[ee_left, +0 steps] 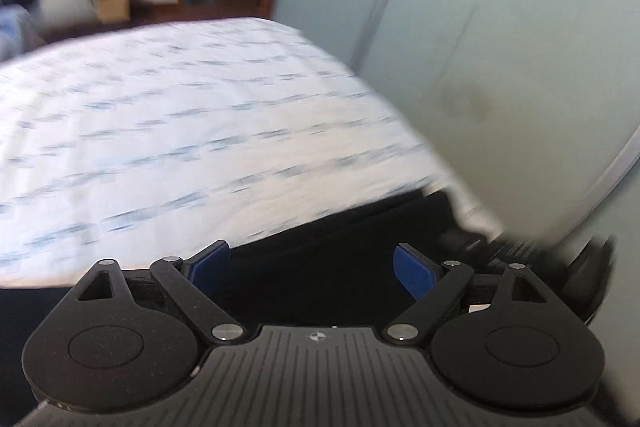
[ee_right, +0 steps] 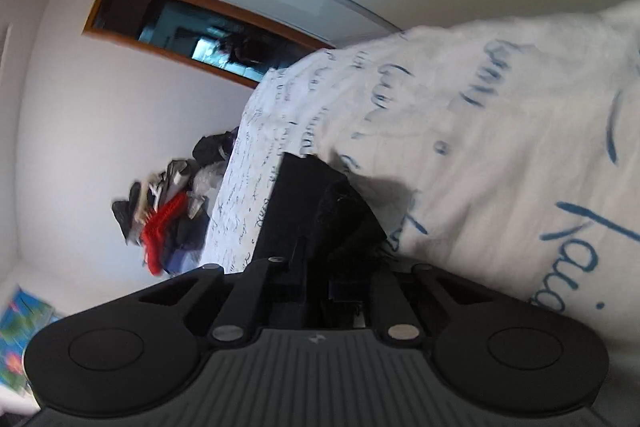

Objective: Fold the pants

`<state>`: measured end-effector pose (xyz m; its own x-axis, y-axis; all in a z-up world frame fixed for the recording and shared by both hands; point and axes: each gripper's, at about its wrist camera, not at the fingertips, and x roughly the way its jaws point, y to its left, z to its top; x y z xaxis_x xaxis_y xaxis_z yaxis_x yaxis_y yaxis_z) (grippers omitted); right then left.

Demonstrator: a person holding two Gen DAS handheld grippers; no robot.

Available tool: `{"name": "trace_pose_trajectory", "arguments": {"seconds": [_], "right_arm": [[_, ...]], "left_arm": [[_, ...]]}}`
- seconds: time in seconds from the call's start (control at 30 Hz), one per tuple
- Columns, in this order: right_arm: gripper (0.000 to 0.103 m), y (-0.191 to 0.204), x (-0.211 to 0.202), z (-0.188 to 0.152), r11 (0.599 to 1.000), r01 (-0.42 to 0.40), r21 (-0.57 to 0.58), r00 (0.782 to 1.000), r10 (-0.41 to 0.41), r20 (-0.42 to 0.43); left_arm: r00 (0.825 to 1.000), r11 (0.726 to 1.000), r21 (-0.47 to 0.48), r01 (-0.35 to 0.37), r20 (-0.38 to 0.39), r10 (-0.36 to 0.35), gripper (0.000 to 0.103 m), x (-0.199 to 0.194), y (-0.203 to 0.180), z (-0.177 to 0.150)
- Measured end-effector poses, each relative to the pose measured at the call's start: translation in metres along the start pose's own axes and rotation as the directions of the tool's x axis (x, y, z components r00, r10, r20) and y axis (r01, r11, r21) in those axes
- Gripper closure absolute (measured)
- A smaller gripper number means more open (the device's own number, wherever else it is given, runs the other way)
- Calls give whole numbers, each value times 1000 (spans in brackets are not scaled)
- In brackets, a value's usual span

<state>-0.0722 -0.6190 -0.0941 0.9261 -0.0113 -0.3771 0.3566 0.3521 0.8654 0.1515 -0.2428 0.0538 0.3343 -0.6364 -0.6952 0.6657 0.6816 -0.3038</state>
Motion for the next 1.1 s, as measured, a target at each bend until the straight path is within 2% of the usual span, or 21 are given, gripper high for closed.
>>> {"name": "trace_pose_trajectory", "arguments": {"seconds": [0.03,0.1,0.17,0.2,0.27,0.3,0.37,0.43,0.5,0.53,0.57,0.6,0.7,0.77,0.8,0.83,0.87,0.93,1.1], "right_arm": [[95,11,-3,-2,996,12,-90,1000,-11,6],[95,40,-8,-10,958,37,-284,999,-34,16],[95,69,-11,-25,878,55,-475,998,-43,36],[95,80,-14,-33,837,61,-544,998,-44,44],[95,90,-14,-40,798,51,-601,999,-36,36],[95,92,-12,-43,785,48,-618,999,-37,31],[95,97,-6,-50,755,55,-654,998,-51,24],[95,98,-5,-54,727,68,-683,998,-62,34],[95,95,-6,-52,726,67,-685,998,-61,32],[95,94,-4,-51,730,66,-680,998,-64,29],[95,93,-4,-50,732,67,-678,997,-65,29],[95,92,-3,-49,731,68,-679,997,-68,26],[95,91,-1,-48,726,58,-686,997,-72,9],[95,91,-1,-48,716,55,-695,998,-70,7],[95,91,-2,-48,714,59,-698,997,-73,9],[95,90,-2,-48,712,57,-700,997,-74,6],[95,90,-3,-47,709,60,-702,997,-80,5],[95,91,-2,-45,698,71,-713,996,-88,13],[95,105,-11,-46,671,55,-740,998,-66,14]], "left_arm": [[999,999,-20,34,-28,-34,5,9,-6,12],[994,997,-30,71,-87,-73,6,32,-25,37],[987,997,17,80,-140,-77,6,55,-55,55],[983,995,45,90,-167,-81,5,66,-70,60],[962,984,123,132,-254,-98,5,93,-102,65],[950,976,170,135,-303,-78,6,108,-117,64],[938,956,275,105,-346,-4,8,132,-144,59],[928,915,397,76,-363,81,8,155,-162,50],[897,881,472,31,-402,184,13,177,-165,37],[878,864,503,25,-424,221,18,187,-165,32],[865,847,532,19,-434,253,20,193,-165,27],[860,828,560,16,-430,274,19,195,-165,24],[865,804,595,0,-403,298,20,193,-164,21],[874,791,611,-16,-376,308,38,190,-161,18],[872,797,603,-29,-375,316,63,190,-159,19],[875,811,583,-41,-372,311,72,187,-157,22],[883,822,567,-56,-357,306,74,182,-152,25],[905,849,522,-84,-316,284,87,169,-143,33],[944,914,399,-72,-267,191,91,117,-104,43]]}}
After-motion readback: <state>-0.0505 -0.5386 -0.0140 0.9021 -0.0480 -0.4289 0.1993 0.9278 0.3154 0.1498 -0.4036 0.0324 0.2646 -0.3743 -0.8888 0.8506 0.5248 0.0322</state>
